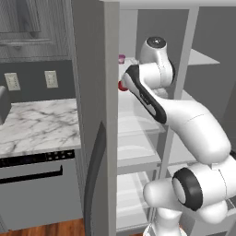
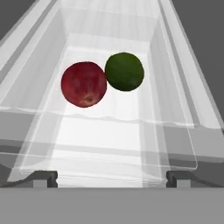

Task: Take the lime and pear from the fridge shelf and place them in the freezer drawer to begin freezing them.

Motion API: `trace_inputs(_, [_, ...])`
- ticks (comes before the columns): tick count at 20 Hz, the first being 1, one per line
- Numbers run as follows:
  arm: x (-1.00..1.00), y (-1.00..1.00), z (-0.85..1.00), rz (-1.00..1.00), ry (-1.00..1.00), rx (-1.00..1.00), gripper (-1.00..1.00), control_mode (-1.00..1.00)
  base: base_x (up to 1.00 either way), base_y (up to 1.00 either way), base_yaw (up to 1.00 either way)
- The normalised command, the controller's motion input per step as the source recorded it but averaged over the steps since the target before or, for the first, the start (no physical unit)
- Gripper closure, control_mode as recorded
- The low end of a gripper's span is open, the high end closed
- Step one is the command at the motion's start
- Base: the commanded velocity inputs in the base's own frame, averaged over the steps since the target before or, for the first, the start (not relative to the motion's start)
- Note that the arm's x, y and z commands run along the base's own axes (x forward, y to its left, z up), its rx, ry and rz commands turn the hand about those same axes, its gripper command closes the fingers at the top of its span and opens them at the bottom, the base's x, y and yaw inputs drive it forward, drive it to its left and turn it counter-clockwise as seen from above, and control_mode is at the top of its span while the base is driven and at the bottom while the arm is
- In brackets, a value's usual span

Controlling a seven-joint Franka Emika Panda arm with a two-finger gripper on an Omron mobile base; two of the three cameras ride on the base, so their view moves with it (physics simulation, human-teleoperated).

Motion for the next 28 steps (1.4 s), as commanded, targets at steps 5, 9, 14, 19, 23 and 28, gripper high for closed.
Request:
trace_inputs(5, [0.05,0.09,-0.02,0.00,0.03,0.00,-1.00,-1.00,0.00,0.00,0.00])
trace_inputs(9, [0.03,0.24,-0.06,-0.05,0.00,0.01,-1.00,-1.00,0.00,0.00,0.00])
trace_inputs(14, [0.07,0.24,-0.10,-0.11,0.00,0.03,-1.00,-1.00,0.00,0.00,0.00])
trace_inputs(19, [0.10,0.01,-0.19,-0.11,0.00,0.08,-1.00,-1.00,0.00,0.00,0.00])
trace_inputs(23, [0.17,0.02,-0.16,-0.10,0.00,0.08,-1.00,-1.00,0.00,0.00,0.00])
trace_inputs(28, [0.32,0.10,-0.11,-0.11,0.04,0.08,-1.00,-1.00,0.00,0.00,0.00])
